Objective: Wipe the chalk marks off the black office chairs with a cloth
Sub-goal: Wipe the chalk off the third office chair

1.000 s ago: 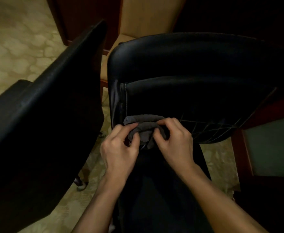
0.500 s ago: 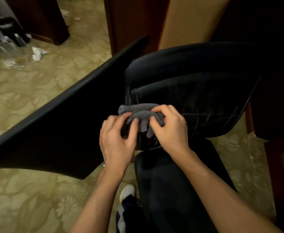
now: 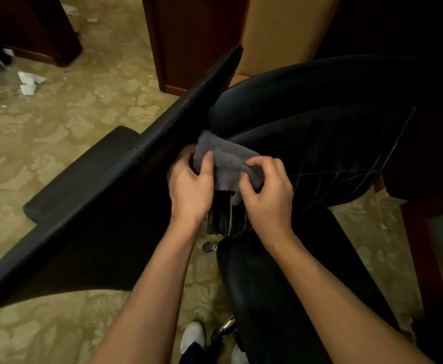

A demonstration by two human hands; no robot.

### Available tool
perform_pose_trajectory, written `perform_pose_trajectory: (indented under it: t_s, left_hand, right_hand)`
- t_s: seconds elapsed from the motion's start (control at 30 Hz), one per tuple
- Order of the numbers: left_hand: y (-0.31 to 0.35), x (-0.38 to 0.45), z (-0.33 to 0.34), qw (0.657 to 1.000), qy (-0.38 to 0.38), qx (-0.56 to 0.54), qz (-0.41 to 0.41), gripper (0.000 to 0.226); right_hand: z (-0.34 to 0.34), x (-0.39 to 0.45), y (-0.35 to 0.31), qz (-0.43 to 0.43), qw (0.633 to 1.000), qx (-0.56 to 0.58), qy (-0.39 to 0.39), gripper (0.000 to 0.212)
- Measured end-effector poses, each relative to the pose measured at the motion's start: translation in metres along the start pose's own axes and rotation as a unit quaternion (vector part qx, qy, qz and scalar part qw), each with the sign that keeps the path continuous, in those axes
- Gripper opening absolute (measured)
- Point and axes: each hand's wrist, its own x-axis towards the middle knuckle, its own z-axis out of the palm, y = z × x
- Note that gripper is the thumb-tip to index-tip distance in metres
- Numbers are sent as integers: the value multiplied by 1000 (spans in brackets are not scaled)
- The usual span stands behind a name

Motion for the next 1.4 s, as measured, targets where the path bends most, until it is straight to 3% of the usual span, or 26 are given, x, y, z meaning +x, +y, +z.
perform_pose_trajectory:
  t_s: [0.07,0.23,0.3,0.47,0.6,0.7,0.8,1.0,1.13,1.4]
  left_hand:
    - [6,-2,4,999,23,-27,36,13]
    - [3,-7,26,988,117,4,98,13]
    - [1,-1,29,988,110,10,106,15]
    - [-10,15,19,998,6,18,66,17]
    - [-18,-6,16,994,75,31,70,19]
    - [-24,-20,12,984,147,3,101,24]
    - [-26,-34,-4,982,167,-13,88,32]
    - [-35,-69,-48,983,149,43,98,31]
    - [-43,-97,-63,989,104,12,104,32]
    - [-61,-136,-82,986,91,10,137,34]
  right_hand:
    - [4,-4,-7,40,997,53,26,22]
    - [20,-1,-12,117,984,119,58,21]
    - [26,-2,-7,140,981,126,52,21]
    - [34,-4,2,165,976,142,22,20]
    - [38,-16,3,178,973,145,29,18]
    - [39,-33,-1,155,976,148,39,18]
    - [39,-53,-8,121,977,167,54,18]
    - [53,-111,-20,68,984,153,63,19]
    - [51,-146,-23,40,986,142,79,22]
    - [50,-205,-24,-30,986,120,110,35]
